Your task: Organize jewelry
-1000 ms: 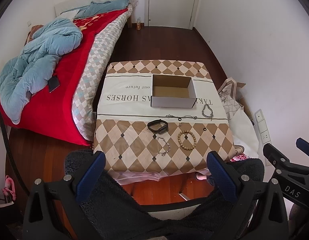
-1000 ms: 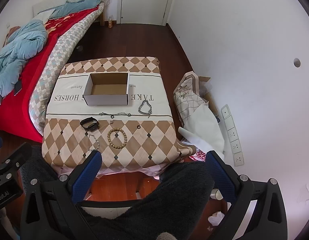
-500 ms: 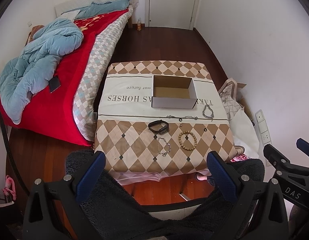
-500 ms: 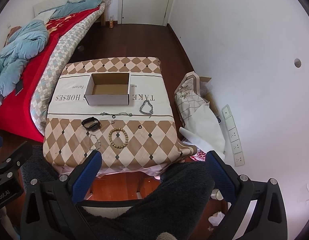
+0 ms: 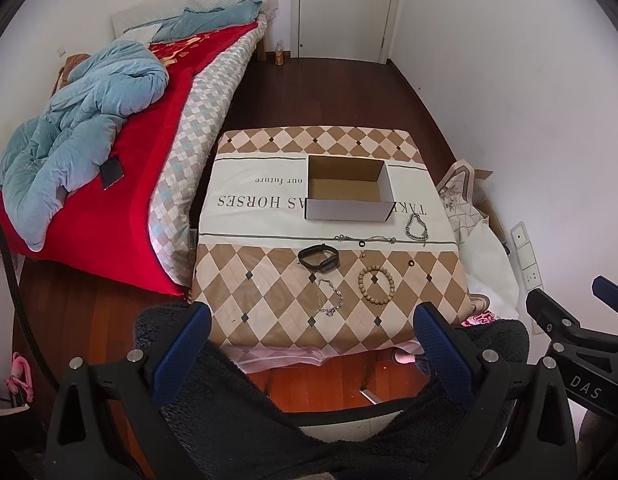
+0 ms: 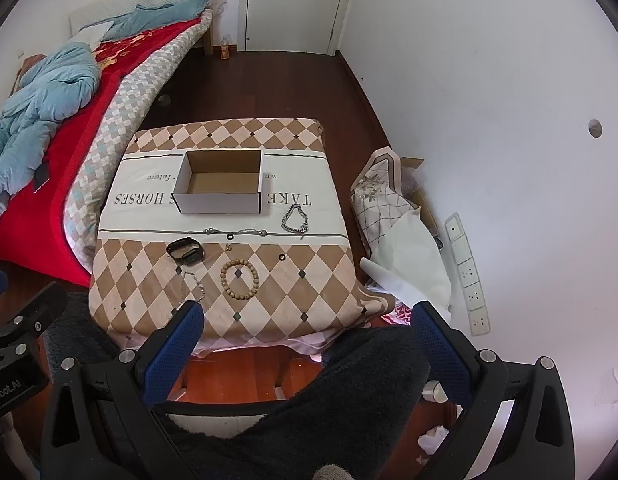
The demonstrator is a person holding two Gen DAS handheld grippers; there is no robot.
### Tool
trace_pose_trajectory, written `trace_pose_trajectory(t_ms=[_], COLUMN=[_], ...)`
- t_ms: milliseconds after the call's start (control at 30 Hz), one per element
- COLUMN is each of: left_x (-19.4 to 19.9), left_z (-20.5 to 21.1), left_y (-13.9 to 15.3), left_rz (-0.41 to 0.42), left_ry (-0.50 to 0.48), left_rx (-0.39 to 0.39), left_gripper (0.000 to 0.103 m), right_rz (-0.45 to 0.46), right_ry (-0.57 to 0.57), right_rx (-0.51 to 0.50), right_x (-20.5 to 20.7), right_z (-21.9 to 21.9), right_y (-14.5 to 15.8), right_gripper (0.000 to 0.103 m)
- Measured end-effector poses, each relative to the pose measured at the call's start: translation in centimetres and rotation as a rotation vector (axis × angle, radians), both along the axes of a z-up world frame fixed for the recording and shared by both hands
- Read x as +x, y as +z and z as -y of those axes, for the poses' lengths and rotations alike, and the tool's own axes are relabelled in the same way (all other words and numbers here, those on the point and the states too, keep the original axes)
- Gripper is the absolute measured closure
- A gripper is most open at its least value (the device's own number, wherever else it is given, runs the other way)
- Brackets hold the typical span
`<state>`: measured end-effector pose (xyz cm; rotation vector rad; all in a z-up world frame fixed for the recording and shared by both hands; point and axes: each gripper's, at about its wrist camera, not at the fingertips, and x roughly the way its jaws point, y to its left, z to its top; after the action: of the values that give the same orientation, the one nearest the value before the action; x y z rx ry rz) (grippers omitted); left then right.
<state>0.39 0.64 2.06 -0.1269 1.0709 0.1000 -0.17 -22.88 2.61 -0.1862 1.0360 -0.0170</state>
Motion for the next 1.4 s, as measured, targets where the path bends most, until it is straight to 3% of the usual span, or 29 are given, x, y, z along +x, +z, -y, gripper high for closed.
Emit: trace_pose_trajectory(t_ms=[467, 633, 733, 900, 1033, 1100, 1167, 1333, 1400], left_x=[0.4, 3.2, 6.0, 9.3, 10.9, 11.2, 11.5, 11.5, 11.6], left_z=[-0.1, -1.2, -2.0, -2.3, -2.0, -1.9, -1.7, -0.9, -0.3], left_y=[-0.1, -2.3, -6.1, -13.8, -20.2, -23.1, -25.3, -28.6, -29.6], left_rz=[0.014, 0.069, 0.043, -0.090, -0.215, -0.262, -0.299, -0.361, -0.367], left_ry=[-0.012, 0.048, 0.078, 0.072, 0.061, 0.055, 0.048, 0.031, 0.014], left_rx=[0.011, 0.135, 0.231, 0.264, 0.252, 0.221, 0.187, 0.123, 0.113], left_gripper=[0.000, 0.000, 0.000, 0.000, 0.001, 0.001, 0.002, 0.005, 0.014], right_rz=[0.013, 0.038, 0.012, -0.093, -0.190, -0.225, -0.269, -0.343, -0.362], right_ry=[-0.001, -0.015, -0.026, -0.012, -0.005, -0.005, -0.006, -0.028, -0.032], right_rx=[0.029, 0.112, 0.097, 0.081, 0.077, 0.075, 0.064, 0.110, 0.124], right_x=[0.4, 3.2, 6.2, 10.6, 13.3, 14.0, 14.9, 15.6, 15.8], right_z=[-0.1, 1.7, 2.4, 2.4, 1.7, 1.3, 0.8, 0.5, 0.5], right_y=[0.1, -2.3, -5.7, -12.5, -18.6, -21.1, -23.9, -28.0, -29.1], right_gripper=[0.000, 0.000, 0.000, 0.000, 0.003, 0.014, 0.019, 0.024, 0.024])
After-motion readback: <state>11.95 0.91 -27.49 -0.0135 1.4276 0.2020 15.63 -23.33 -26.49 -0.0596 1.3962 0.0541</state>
